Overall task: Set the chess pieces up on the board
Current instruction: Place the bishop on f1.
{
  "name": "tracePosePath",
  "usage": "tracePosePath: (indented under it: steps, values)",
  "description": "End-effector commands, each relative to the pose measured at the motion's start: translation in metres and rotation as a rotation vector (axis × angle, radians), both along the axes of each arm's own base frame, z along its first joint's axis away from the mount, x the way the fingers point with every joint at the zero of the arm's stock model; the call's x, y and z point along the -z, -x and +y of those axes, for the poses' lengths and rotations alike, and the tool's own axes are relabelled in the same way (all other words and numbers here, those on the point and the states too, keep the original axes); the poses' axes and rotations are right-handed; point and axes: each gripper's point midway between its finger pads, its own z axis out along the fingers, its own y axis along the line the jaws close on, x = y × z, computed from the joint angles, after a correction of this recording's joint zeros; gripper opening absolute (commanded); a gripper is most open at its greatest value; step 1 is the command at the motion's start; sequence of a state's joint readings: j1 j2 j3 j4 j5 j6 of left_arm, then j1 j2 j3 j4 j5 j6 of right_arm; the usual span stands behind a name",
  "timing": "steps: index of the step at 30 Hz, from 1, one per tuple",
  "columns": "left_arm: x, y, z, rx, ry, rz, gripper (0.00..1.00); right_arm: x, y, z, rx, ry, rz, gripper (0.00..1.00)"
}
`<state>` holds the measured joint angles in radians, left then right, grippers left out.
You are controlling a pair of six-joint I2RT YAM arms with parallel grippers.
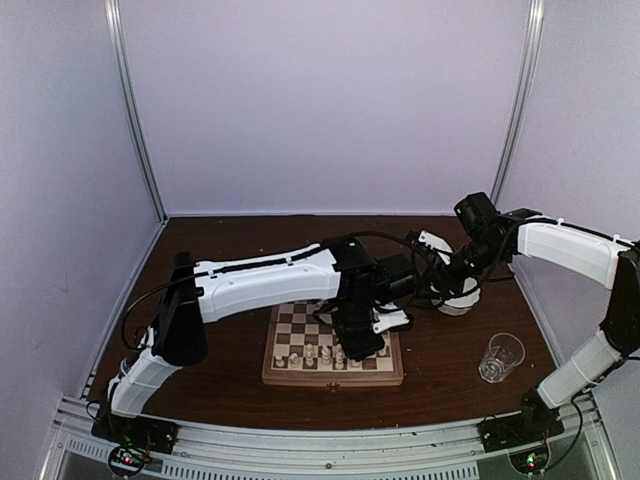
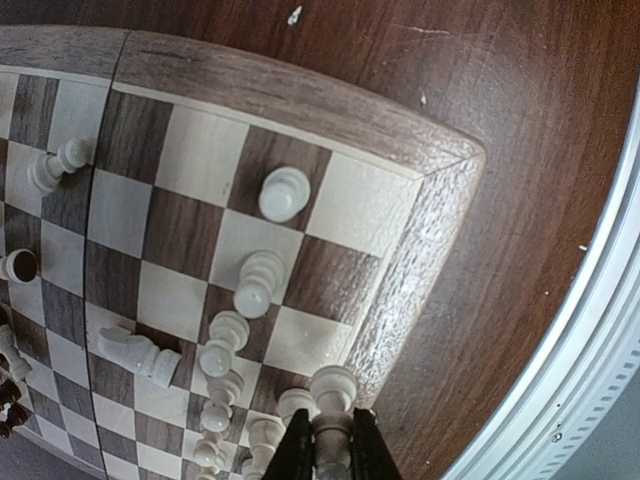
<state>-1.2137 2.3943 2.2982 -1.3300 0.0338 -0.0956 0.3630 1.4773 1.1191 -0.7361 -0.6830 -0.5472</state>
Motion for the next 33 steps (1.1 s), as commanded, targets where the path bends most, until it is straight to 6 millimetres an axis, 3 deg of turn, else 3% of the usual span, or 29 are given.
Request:
tracePosePath:
  steps: [1,24,33]
  values:
    - [0.014,-0.003,-0.003,-0.011,-0.01,-0.014,0.02,0.002,0.003,-0.001,-0.006,-0.01,0.006,0.46]
    - [0.032,-0.009,0.001,-0.016,-0.048,-0.033,0.03,0.007,0.003,0.0,-0.011,-0.01,0.025,0.46]
    - [0.026,-0.008,0.001,-0.024,-0.037,-0.033,0.1,0.007,0.002,-0.001,-0.01,-0.007,0.026,0.46]
